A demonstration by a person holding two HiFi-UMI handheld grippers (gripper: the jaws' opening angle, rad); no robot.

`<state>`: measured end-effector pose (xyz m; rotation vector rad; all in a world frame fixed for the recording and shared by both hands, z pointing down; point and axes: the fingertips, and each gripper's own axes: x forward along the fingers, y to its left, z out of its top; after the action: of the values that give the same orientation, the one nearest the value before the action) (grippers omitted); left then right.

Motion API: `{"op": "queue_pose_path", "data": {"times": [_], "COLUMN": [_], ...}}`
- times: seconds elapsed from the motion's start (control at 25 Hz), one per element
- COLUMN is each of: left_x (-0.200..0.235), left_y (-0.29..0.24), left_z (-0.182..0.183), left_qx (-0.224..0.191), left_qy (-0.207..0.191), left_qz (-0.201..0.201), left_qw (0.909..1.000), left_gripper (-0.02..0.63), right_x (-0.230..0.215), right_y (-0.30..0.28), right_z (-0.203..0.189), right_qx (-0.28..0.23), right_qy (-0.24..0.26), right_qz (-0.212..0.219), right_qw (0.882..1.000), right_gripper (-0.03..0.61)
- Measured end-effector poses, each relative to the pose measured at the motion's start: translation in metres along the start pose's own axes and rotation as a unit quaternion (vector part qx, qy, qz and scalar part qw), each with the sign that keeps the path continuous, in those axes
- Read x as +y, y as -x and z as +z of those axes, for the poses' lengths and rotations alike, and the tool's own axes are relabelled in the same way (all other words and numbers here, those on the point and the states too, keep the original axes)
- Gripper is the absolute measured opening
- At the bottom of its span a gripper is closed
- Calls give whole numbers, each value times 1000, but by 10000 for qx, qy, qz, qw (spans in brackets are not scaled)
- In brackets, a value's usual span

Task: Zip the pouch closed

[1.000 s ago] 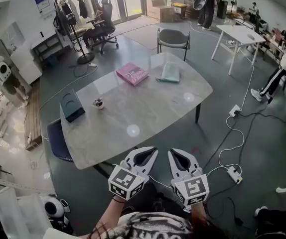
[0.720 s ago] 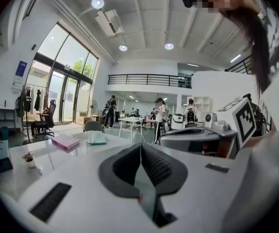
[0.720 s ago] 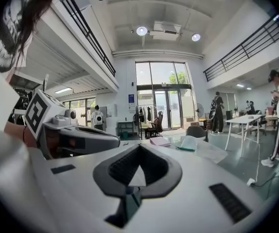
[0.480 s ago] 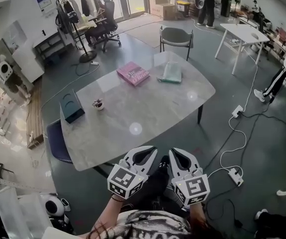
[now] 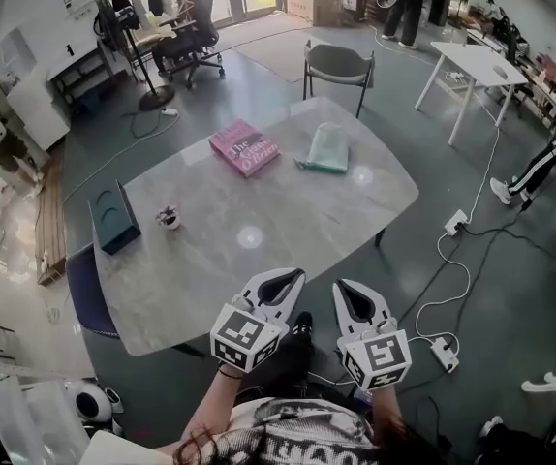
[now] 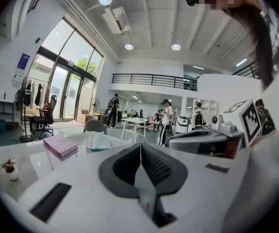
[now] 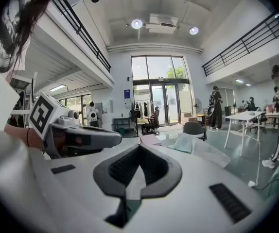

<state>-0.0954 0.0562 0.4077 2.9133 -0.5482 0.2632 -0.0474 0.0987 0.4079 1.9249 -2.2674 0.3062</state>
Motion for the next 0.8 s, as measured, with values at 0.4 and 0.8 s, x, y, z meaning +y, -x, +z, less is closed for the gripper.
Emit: {"op": "queue_pose_path", "data": {"times": [0.4,0.8], "left_x": [83,130], "left_y": [-93,-125], "left_z": [23,30], "left_qx": [100,218], "left_qy": [102,136], "left_qz": [59,174], "left_qw": [9999,9995], "left_gripper": [14,14], "right_x": [-72,-98], "right_y": [-89,-141], "right_z": [22,27], "right_qx": [296,418], "right_qy": [-62,-198], "right_qz": [41,170], "right_qw": [9995,9988], "right_gripper": [-2,-3]}}
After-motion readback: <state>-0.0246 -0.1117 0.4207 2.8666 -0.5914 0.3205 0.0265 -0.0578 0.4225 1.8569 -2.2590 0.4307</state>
